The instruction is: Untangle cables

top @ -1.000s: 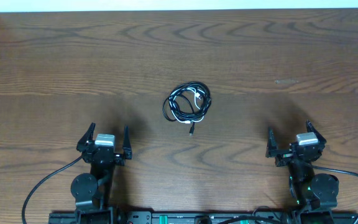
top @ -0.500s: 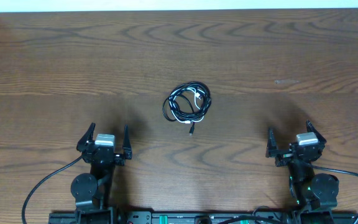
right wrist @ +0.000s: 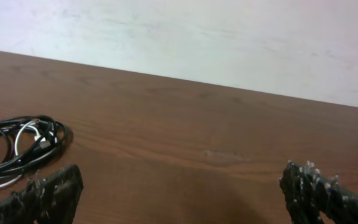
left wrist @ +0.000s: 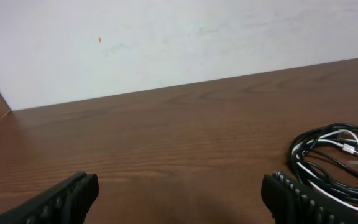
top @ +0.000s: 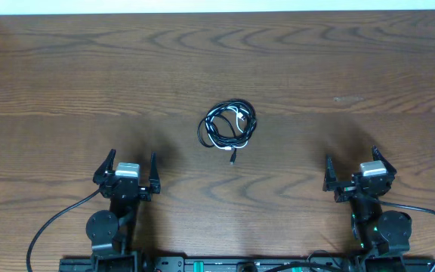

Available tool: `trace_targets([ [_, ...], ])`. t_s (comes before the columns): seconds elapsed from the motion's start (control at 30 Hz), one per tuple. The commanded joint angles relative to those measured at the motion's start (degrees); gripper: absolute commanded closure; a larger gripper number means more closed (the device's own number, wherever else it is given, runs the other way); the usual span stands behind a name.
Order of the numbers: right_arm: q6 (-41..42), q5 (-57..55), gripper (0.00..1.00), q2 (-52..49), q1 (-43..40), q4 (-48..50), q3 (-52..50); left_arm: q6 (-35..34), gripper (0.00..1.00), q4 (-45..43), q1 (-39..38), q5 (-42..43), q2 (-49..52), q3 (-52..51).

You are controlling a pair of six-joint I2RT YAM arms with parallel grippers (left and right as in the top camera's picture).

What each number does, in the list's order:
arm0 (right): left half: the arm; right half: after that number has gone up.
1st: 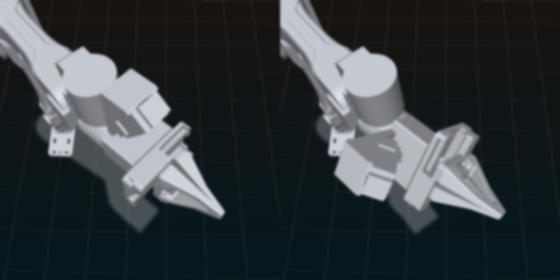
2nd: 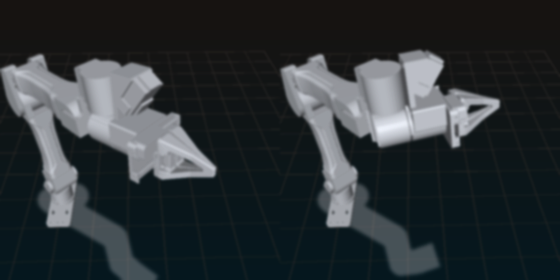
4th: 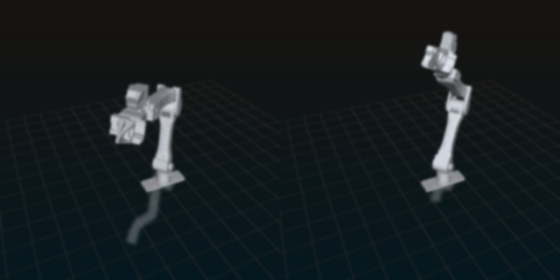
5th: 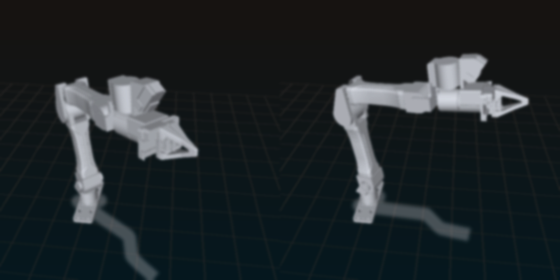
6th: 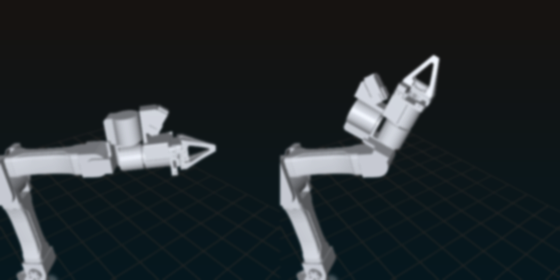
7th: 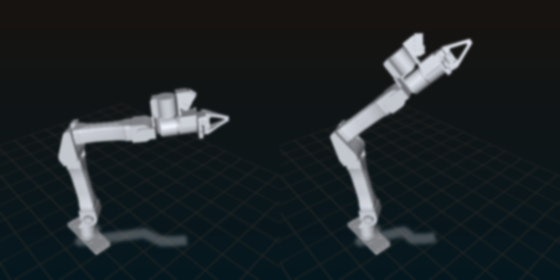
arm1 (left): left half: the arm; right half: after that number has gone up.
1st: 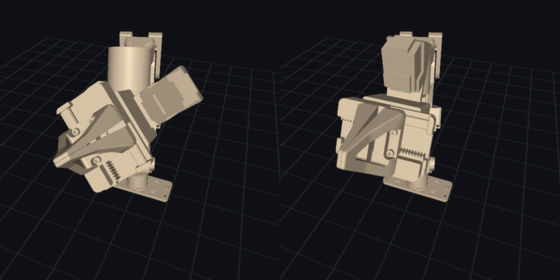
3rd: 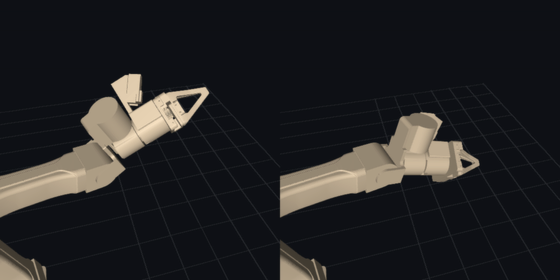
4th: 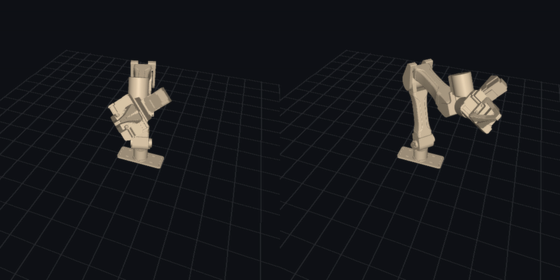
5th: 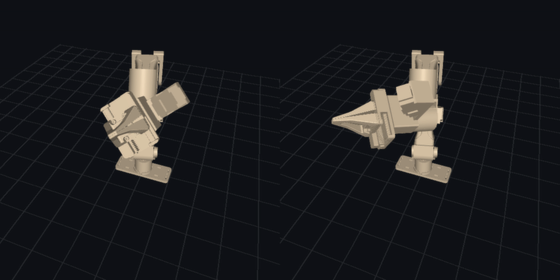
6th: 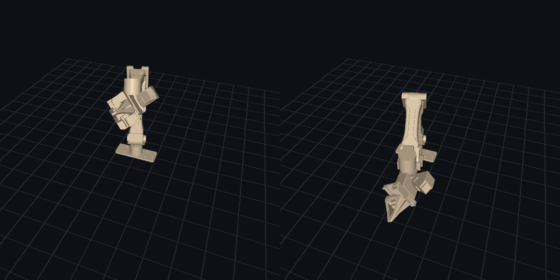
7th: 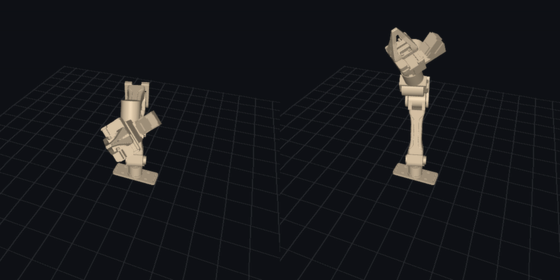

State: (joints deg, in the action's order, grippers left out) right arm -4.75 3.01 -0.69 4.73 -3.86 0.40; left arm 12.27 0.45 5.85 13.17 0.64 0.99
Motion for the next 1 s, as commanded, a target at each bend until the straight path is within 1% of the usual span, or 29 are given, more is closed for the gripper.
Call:
trace_targets([
  [0.0,0.9,0.1,0.01,0.3,0.2,-0.2,-0.1,0.1,0.10,2.4,0.2,0.5,-0.3,-0.8],
  [0.97,0.8,0.3,0.01,0.3,0.2,0.2,-0.1,0.1,0.10,2.3,0.2,0.5,-0.3,-0.8],
])
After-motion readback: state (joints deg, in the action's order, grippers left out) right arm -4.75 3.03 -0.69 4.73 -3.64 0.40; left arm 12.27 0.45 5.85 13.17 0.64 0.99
